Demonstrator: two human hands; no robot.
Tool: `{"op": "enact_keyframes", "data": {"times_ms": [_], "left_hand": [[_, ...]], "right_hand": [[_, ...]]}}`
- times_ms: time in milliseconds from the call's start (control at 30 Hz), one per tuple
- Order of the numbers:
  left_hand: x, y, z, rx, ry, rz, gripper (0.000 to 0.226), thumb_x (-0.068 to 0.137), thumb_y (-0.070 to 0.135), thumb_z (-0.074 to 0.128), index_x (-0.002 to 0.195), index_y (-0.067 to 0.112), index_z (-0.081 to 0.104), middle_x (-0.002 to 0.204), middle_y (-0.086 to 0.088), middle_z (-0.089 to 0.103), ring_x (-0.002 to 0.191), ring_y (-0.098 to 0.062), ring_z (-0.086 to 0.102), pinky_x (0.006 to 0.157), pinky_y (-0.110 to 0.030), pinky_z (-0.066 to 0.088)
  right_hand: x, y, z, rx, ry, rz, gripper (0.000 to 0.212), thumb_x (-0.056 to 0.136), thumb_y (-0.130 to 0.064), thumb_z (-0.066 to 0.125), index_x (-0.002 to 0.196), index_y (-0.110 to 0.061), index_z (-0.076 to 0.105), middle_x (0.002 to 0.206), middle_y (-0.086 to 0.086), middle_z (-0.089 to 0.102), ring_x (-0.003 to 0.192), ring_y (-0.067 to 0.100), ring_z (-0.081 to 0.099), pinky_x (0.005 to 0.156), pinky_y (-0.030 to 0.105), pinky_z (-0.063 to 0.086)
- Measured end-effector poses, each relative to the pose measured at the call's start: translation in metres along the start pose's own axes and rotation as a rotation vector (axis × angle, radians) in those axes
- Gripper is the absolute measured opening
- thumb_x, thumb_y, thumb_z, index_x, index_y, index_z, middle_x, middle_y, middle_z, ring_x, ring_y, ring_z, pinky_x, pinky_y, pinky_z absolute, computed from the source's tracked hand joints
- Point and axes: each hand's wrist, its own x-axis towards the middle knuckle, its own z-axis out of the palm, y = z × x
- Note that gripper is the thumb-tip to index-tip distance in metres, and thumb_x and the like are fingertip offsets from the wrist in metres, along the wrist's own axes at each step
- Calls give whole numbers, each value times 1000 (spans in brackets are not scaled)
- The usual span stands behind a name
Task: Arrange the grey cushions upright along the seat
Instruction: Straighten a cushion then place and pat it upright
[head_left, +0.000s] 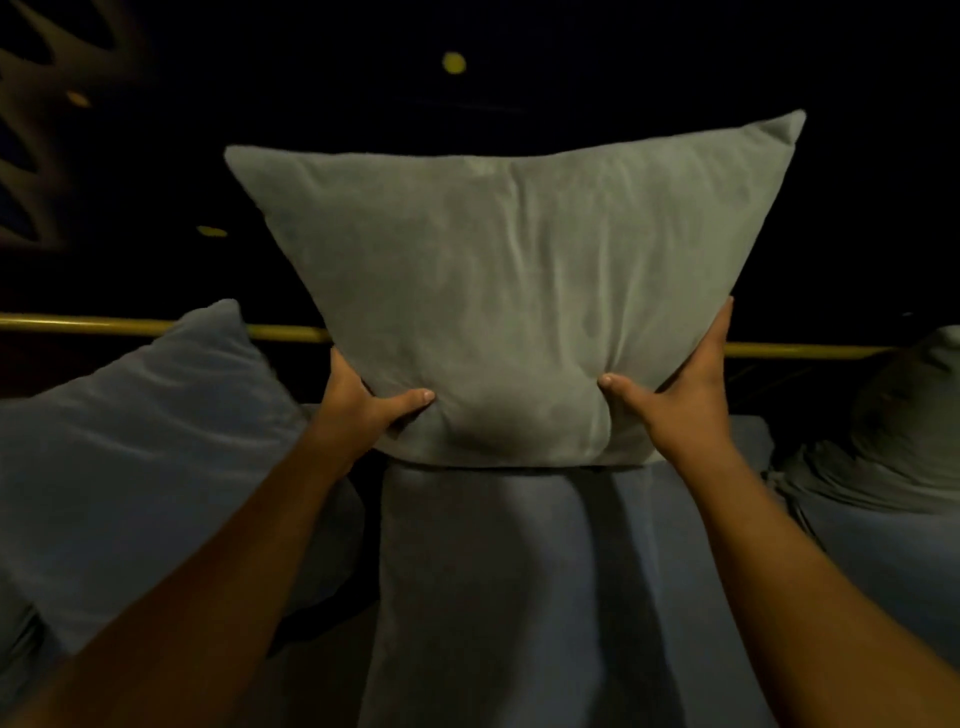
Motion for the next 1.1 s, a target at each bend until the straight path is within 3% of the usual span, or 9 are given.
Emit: {"op": "enact_keyframes", "data": {"times_ms": [200,400,467,567,600,667,733,867,1100], "left_hand": [[6,-28,34,86,-79,-38,111,52,16,90,141,13,24,139,5,35,125,-10,35,100,-29,35],[-9,-35,46,214,-152,-43,80,54,4,87,118,24,44,127,-7,51,122,-26,48,103,-44,41],[-17,-22,46,184,-2,-21,100,54,18,89,135,21,30,143,-6,36,133,-23,35,107,-34,33],[-30,20,49,239,162,81,129,55,40,84,149,15,-2,158,-8,0,141,-12,6,110,-11,9],[-32,35,50,354,188,183,129,58,49,81,148,15,-6,158,-14,-8,142,-19,-3,113,-16,0],[-28,61,52,754,163,428,119,63,67,67,148,24,-3,156,-24,-10,141,-42,-12,112,-48,-9],[-15,78,59,1053,5,472,106,65,74,57,146,41,-3,158,-12,-14,138,-47,-20,106,-64,-12],[13,85,76,1092,-170,338,101,63,73,59,141,51,-2,159,4,-8,139,-41,-25,105,-69,-13],[11,44,99,1163,-321,138,97,65,74,57,139,55,-3,159,7,-9,139,-37,-26,106,-68,-14]], "right_hand": [[-2,57,10,-12,-42,83,135,57,-28,90,151,-24,-6,154,9,21,139,22,27,112,35,27],[-20,76,12,-15,-74,150,138,50,-36,92,150,-26,-1,155,7,16,141,26,23,113,37,27],[-19,60,6,-17,-43,147,135,53,-34,92,150,-26,-1,157,6,3,142,24,18,110,29,23],[-14,20,-2,-99,63,-44,118,61,-48,83,148,-33,5,156,13,5,143,31,14,113,39,22],[-10,8,-2,-179,80,-133,109,64,-57,76,149,-31,13,156,16,9,143,35,12,114,46,20],[1,-10,-1,-376,59,-238,97,68,-68,63,148,-27,25,156,16,15,144,41,4,113,57,13],[13,-19,-1,-471,-54,-204,94,72,-71,58,149,-32,21,160,8,7,145,39,-10,113,61,3],[35,-13,-1,-541,-207,-120,96,72,-74,54,148,-40,6,161,-2,-5,144,35,-19,112,66,5],[30,23,14,-597,-349,-3,96,69,-70,63,146,-43,12,160,-2,1,144,36,-16,111,66,10]]}}
